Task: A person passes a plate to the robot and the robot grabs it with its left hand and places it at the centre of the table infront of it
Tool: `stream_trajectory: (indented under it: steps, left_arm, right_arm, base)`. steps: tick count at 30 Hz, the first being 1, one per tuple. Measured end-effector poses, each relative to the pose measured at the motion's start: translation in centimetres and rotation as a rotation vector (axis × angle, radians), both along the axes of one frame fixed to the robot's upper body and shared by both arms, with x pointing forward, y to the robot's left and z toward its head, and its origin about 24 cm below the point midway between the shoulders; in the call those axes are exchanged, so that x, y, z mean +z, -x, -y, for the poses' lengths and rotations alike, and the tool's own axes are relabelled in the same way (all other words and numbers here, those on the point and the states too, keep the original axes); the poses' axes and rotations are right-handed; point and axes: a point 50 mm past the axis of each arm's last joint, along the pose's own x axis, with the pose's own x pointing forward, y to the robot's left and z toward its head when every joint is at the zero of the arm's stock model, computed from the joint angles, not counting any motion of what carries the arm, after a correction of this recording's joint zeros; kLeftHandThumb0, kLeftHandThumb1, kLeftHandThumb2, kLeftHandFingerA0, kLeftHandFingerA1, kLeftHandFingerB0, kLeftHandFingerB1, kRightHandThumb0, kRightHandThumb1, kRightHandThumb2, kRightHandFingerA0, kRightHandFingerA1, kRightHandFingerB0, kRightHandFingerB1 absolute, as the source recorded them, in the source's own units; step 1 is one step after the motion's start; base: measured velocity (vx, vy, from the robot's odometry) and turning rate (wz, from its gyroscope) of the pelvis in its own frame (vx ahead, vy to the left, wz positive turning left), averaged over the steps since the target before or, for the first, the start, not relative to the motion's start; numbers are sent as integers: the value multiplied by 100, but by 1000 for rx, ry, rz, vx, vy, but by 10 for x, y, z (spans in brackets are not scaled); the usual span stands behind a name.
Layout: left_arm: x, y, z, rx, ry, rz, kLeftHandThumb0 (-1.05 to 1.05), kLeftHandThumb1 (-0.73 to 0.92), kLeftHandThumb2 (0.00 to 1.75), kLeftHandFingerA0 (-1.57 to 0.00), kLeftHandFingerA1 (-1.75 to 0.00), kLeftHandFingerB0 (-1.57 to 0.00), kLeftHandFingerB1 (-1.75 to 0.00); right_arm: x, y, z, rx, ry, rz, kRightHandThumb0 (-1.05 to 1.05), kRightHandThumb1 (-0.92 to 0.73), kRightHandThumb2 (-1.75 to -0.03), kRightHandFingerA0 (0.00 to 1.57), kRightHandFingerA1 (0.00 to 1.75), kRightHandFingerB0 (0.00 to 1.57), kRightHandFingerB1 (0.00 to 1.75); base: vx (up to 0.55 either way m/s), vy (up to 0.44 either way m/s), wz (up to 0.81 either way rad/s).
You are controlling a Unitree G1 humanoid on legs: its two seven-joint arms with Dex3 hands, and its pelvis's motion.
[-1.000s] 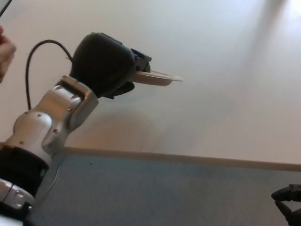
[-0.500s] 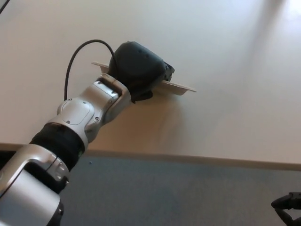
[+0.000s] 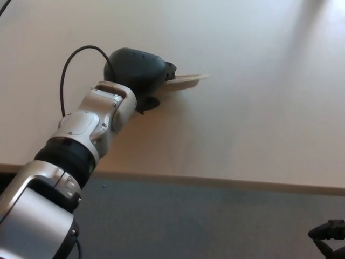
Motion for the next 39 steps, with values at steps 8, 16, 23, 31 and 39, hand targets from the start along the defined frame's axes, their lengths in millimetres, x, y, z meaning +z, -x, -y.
stream_trajectory:
  steps: [8, 16, 23, 31, 39]
  left_arm:
    - [4, -6, -16, 109, 130, -134, -80, 44, 88, -2, -7, -2, -7]
    - [16, -10, -24, 157, 372, -259, -71, 34, 85, 0, -4, 0, -5]
    - [27, -12, -31, 153, 568, -381, -105, 41, 75, 0, -1, 0, 0]
    - [31, -12, -36, 116, 726, -516, -75, 41, 84, 0, -1, 0, -6]
    - [42, -10, -31, 60, 645, -605, -68, 39, 83, 0, 0, 0, -1]
  right_arm:
    - [2, -3, -2, 19, 8, 3, -68, -66, -112, 47, 67, 41, 60]
    - [6, -9, -4, 26, 9, 18, -72, -82, -65, 53, 61, 55, 51]
    - [8, -13, -5, 31, 9, 26, -73, -83, -65, 52, 63, 53, 52]
    - [9, -14, -5, 37, 11, 27, -69, -82, -64, 51, 59, 51, 49]
    - [11, -16, -6, 42, 12, 32, -70, -80, -64, 49, 59, 48, 48]
  base:
    - [0, 0, 0]
    - [0, 0, 0]
    - [0, 0, 0]
    - [0, 0, 0]
    - [0, 0, 0]
